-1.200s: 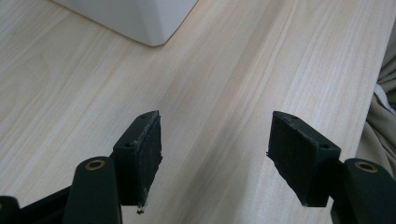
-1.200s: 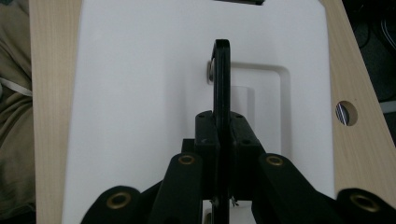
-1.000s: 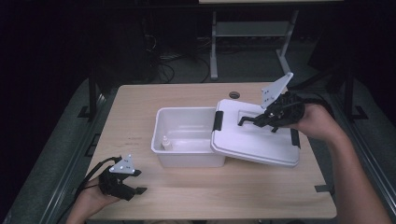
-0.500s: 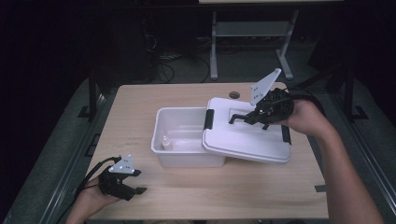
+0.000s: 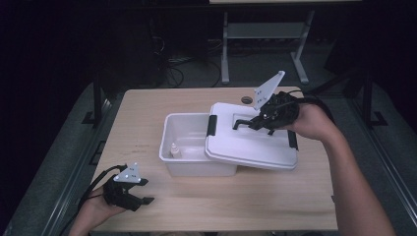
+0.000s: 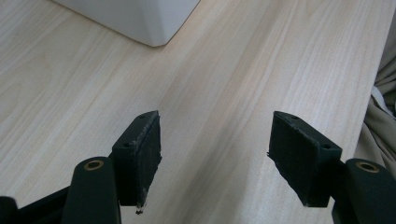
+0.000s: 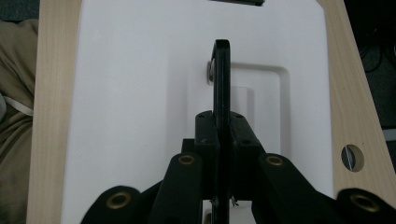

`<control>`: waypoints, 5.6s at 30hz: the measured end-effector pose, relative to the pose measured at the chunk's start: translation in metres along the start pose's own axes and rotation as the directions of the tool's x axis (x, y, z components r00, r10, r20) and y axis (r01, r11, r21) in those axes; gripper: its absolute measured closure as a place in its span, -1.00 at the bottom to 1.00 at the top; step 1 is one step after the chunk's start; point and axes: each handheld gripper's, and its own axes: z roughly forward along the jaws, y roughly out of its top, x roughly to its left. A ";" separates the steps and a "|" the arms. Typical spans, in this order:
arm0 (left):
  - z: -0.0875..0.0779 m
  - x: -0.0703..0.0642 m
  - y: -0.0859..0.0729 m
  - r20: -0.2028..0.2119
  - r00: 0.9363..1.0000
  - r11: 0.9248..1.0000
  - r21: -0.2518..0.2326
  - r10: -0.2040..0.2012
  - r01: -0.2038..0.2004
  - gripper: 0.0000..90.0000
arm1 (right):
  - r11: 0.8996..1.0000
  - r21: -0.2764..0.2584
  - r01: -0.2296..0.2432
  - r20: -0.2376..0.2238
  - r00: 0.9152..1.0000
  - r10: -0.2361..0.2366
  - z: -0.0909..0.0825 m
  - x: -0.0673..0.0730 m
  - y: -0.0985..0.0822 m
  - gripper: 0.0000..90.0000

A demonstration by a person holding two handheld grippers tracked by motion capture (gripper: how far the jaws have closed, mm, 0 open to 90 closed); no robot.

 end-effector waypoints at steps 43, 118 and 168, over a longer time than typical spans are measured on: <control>0.001 0.001 0.001 -0.001 1.000 1.000 0.003 -0.001 0.001 -0.34 | 0.999 -0.019 0.041 -0.028 0.999 -0.041 0.028 -0.006 0.044 0.87; 0.002 0.003 -0.003 0.017 1.000 1.000 -0.004 -0.002 0.002 -0.34 | 0.997 0.005 0.083 -0.109 0.991 -0.082 0.105 -0.022 0.106 0.86; 0.001 0.003 0.000 0.019 1.000 1.000 -0.008 0.000 0.000 -0.34 | 0.999 -0.014 0.051 -0.121 0.991 -0.052 0.118 -0.023 0.103 0.70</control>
